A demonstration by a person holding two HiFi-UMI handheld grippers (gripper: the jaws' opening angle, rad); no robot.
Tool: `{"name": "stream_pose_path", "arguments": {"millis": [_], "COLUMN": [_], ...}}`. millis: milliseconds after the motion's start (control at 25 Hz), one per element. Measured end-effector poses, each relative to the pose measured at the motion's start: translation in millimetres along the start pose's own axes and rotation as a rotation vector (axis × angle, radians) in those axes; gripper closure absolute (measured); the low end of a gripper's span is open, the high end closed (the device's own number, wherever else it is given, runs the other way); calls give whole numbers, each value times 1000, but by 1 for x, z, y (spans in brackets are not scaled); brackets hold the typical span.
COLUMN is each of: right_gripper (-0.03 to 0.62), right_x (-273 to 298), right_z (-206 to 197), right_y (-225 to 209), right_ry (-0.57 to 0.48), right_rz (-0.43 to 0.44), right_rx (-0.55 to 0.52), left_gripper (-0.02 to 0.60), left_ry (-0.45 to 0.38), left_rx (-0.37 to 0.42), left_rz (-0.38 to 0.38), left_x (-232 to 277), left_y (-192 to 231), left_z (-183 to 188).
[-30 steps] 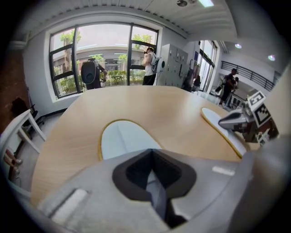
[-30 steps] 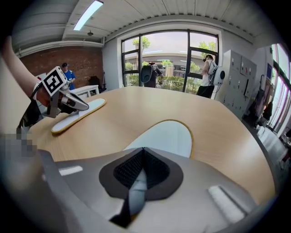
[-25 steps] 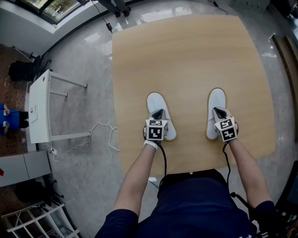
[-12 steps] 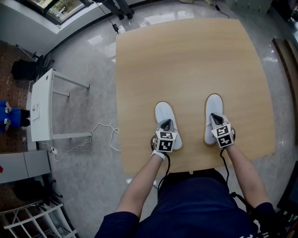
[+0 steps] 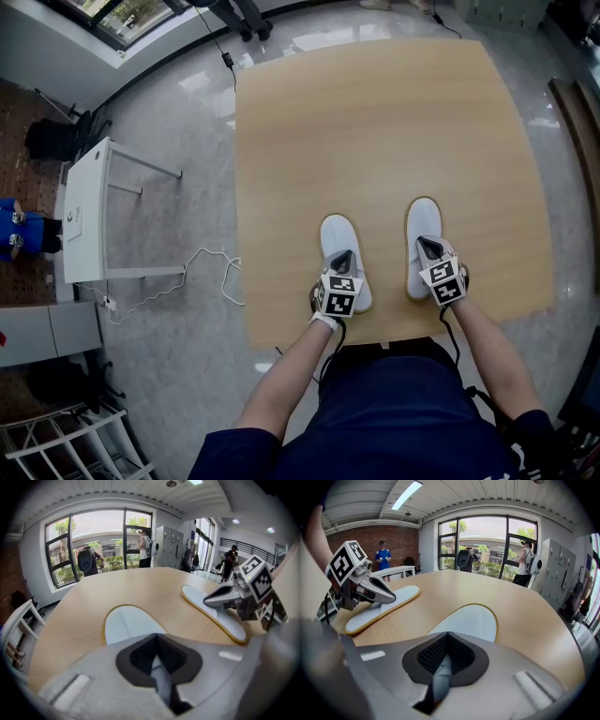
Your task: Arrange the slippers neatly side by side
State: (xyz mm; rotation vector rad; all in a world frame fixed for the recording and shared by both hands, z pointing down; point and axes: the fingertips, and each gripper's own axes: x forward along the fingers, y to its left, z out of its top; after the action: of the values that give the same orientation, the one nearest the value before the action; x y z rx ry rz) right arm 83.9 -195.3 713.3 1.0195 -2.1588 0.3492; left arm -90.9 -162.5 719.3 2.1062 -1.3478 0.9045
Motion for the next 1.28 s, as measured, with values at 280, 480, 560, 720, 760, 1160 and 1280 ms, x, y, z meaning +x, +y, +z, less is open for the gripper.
{"name": "stream_pose_path", "arguments": {"millis": [280, 480, 560, 720, 760, 1160, 1280], "right_gripper": [583, 583, 583, 583, 583, 583, 583], "right_x": [-5, -10, -9, -12, -12, -17, -17], "right_z": [-4, -4, -5, -4, -4, -7, -8], "right_y": [21, 35, 39, 45, 48, 65, 69], "right_ry": [12, 12, 9, 11, 11, 18, 17], "right_rz": [33, 48, 59, 72, 76, 102, 106], "right_rx": [4, 0, 7, -6, -7, -14, -13], "left_gripper": [577, 578, 577, 577, 578, 577, 577], "left_ry": [25, 34, 35, 39, 40, 54, 54], "left_rx": [10, 36, 40, 40, 42, 59, 57], "left_rz": [-44, -96, -110, -126, -129, -171, -174], "left_x": [-4, -5, -5, -6, -5, -7, -7], "left_y": [-27, -53, -61, -69, -70, -91, -92], "left_z": [-7, -9, -10, -10, -10, -14, -14]}}
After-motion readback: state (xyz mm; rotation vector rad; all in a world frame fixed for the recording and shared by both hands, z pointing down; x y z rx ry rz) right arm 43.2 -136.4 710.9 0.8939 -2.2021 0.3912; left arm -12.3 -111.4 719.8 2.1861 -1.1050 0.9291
